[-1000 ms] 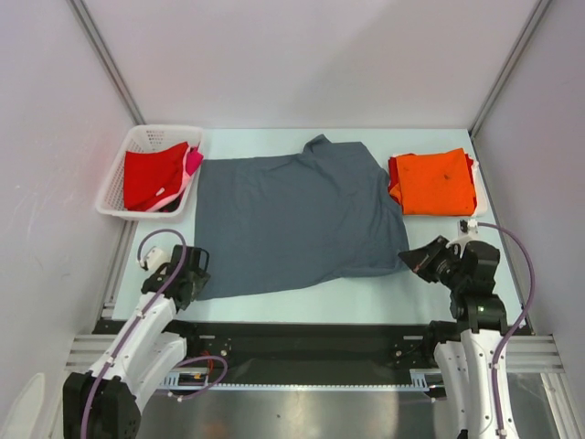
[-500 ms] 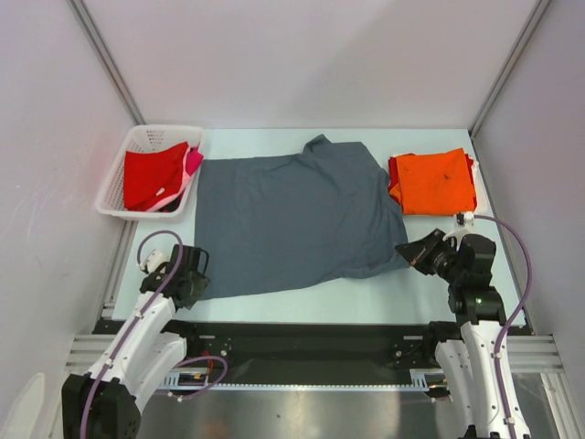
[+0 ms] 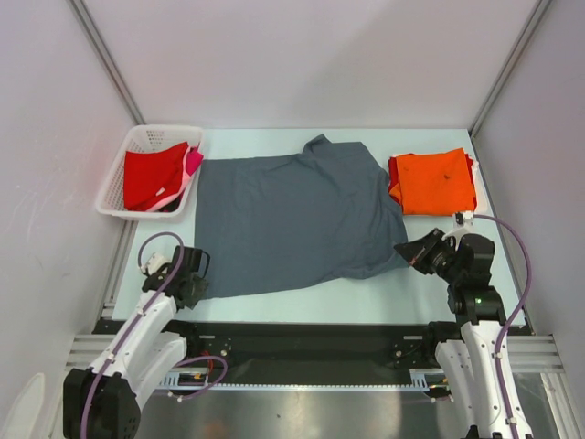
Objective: Fold and stack the t-shirts
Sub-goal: Fold the tshirt
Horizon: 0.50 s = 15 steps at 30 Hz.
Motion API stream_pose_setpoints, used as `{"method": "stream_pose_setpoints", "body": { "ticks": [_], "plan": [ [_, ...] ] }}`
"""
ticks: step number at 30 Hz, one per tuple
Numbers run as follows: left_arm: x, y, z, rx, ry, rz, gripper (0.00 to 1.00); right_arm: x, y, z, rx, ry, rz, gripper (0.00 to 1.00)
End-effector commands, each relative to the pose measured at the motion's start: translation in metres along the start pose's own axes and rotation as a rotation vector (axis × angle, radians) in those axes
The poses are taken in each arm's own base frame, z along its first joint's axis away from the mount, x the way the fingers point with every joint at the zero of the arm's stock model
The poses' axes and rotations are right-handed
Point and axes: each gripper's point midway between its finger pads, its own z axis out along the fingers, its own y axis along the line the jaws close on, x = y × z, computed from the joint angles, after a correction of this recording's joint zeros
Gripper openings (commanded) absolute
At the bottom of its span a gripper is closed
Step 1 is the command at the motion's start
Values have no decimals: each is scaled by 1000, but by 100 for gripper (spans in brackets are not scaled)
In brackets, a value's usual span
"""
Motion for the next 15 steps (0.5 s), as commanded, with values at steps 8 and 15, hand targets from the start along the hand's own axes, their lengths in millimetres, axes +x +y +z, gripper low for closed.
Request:
{"method": "stream_pose_setpoints", "body": {
  "ticks": [8, 15],
  "plan": [
    [17, -6, 12, 104, 30, -37, 1, -13, 11, -3, -14, -43, -24, 0],
    [-3, -27, -8, 185, -19, -2, 0, -25, 17, -2, -15, -68, -40, 0]
  ]
}}
